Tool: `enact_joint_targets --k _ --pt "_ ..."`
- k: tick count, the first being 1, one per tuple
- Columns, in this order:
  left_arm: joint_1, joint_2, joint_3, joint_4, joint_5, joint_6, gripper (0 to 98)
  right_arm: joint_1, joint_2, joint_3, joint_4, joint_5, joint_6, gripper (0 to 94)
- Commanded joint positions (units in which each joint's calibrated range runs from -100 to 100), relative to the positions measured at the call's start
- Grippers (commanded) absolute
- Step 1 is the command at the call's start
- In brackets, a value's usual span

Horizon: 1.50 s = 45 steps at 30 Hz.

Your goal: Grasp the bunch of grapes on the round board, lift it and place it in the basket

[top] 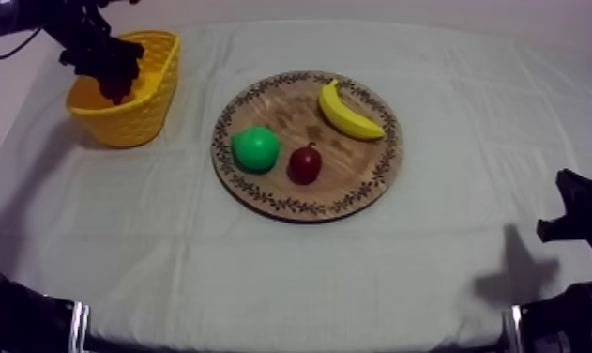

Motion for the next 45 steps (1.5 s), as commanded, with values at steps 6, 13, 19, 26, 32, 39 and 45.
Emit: enact_joint_targets --k 6,13,19,26,32,39,45 --pt "-0.18 1.86 0.12 0.30 -1.39 -0.18 44.0 0.01 -0.02 -0.01 0.01 -0.03 0.01 0.5" --pt "0.12 2.03 0.41 0.99 -3.85 -0.58 63.1 0.01 -0.02 -0.01 0.01 -0.03 0.01 0.5" --pt "0.37 1.09 1.46 1.65 -7.54 -1.17 88.5 0.01 -0.02 -0.01 0.01 -0.03 0.01 0.5" --pt "0.40 0.28 2.88 1.98 -9.72 -1.26 93.5 0.01 -0.02 -0.01 0.01 -0.03 0.01 0.5" --pt "0.34 -2.27 6.90 2.15 -12.80 -0.55 87.8 0.01 -0.02 -0.01 0.01 -0.03 0.01 0.5" --pt "0.30 -10.98 12.01 2.26 -14.25 -1.24 70.1 0.01 -0.02 -0.01 0.01 -0.03 0.01 0.5" --pt "0.47 -22.06 19.52 2.03 -14.37 -1.66 59.9 0.01 -0.02 -0.01 0.01 -0.03 0.01 0.5"
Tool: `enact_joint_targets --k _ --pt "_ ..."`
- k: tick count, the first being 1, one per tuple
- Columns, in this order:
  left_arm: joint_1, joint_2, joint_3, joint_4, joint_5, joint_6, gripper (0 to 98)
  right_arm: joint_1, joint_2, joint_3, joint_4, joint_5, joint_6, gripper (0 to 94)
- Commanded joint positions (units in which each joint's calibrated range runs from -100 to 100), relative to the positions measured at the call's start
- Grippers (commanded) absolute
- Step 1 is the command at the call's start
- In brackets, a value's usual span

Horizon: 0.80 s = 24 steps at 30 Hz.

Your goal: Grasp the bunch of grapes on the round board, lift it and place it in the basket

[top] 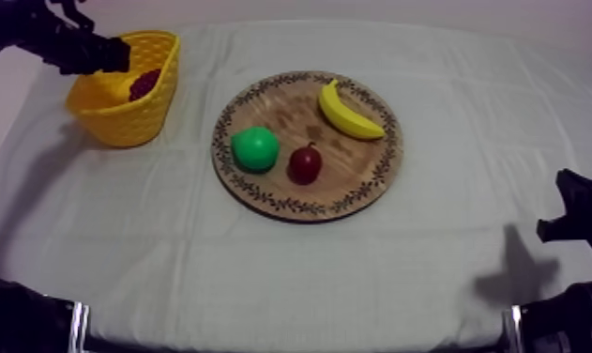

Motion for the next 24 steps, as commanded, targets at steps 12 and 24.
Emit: enact_joint_targets --k 12,24 --pt "-0.40 -29.72 29.67 -0.08 -7.43 -0.30 46.2 0.01 -0.02 -0.01 0.01 -0.02 0.01 0.5" --pt "-2.29 -55.72 51.31 -0.10 -9.29 -1.37 3.4 0.01 -0.02 -0.01 0.01 -0.02 0.01 0.5"
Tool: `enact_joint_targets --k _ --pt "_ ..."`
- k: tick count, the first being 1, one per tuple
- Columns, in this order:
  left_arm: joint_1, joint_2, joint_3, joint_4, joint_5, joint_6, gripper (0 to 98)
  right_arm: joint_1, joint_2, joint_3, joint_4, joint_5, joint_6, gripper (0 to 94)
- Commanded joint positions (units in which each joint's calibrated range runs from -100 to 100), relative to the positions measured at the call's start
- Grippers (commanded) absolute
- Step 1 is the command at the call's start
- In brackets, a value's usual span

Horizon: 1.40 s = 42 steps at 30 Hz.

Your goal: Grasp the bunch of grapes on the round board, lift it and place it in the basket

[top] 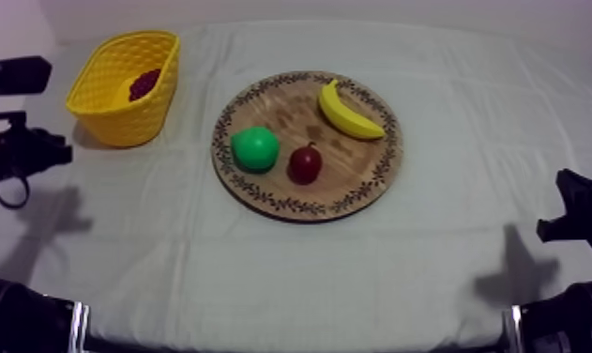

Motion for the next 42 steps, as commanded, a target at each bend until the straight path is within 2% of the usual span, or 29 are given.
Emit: enact_joint_targets --k 1,14,19,23,29,36,42 --pt "-0.04 -8.28 5.50 0.01 0.00 0.00 2.4 0.01 -0.02 -0.01 0.01 -0.02 0.01 0.5" --pt "0.00 -30.75 18.92 0.26 3.51 -0.47 0.0 0.01 -0.02 -0.01 0.01 -0.02 0.01 0.5" --pt "1.03 -37.17 19.90 -0.02 6.95 -1.83 0.0 0.01 -0.02 -0.01 0.01 -0.02 0.01 0.5" --pt "1.37 -40.99 20.27 -0.89 7.14 -2.41 0.0 0.01 -0.02 -0.01 0.01 -0.02 0.01 0.5" --pt "1.56 -46.19 21.46 -3.48 1.86 0.80 0.0 0.01 -0.02 -0.01 0.01 -0.02 0.01 0.5" --pt "1.19 -50.93 21.77 -4.24 0.73 2.41 0.0 0.01 -0.02 -0.01 0.01 -0.02 0.01 0.5" --pt "1.47 -54.71 21.80 -4.49 2.25 2.18 0.0 0.01 -0.02 -0.01 0.01 -0.02 0.01 0.5"
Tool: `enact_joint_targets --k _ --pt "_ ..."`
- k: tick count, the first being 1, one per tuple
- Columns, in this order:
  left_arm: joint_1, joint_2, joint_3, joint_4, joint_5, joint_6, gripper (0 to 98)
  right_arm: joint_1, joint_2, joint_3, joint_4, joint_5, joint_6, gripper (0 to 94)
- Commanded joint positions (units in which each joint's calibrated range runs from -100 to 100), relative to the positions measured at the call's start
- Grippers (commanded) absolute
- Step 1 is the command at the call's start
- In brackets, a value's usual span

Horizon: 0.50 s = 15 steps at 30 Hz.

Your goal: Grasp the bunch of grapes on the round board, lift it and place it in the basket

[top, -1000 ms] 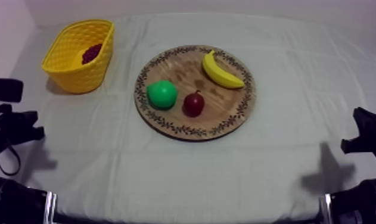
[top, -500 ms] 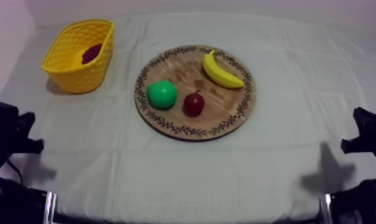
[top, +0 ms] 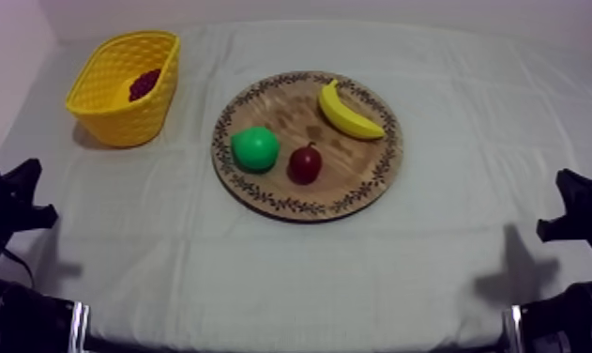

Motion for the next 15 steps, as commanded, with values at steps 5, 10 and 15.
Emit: enact_joint_targets --k 5,10,15 --pt "0.28 -1.08 0.02 -0.04 0.63 2.46 0.0 0.01 -0.02 -0.01 0.01 0.04 -0.01 0.5" --pt "0.28 -1.19 0.02 -0.05 0.75 6.78 0.0 0.01 -0.02 -0.01 0.01 0.04 -0.01 0.5" --pt "0.29 -1.21 0.02 -0.05 0.77 8.21 0.0 0.01 -0.02 -0.01 0.01 0.04 0.01 0.5"
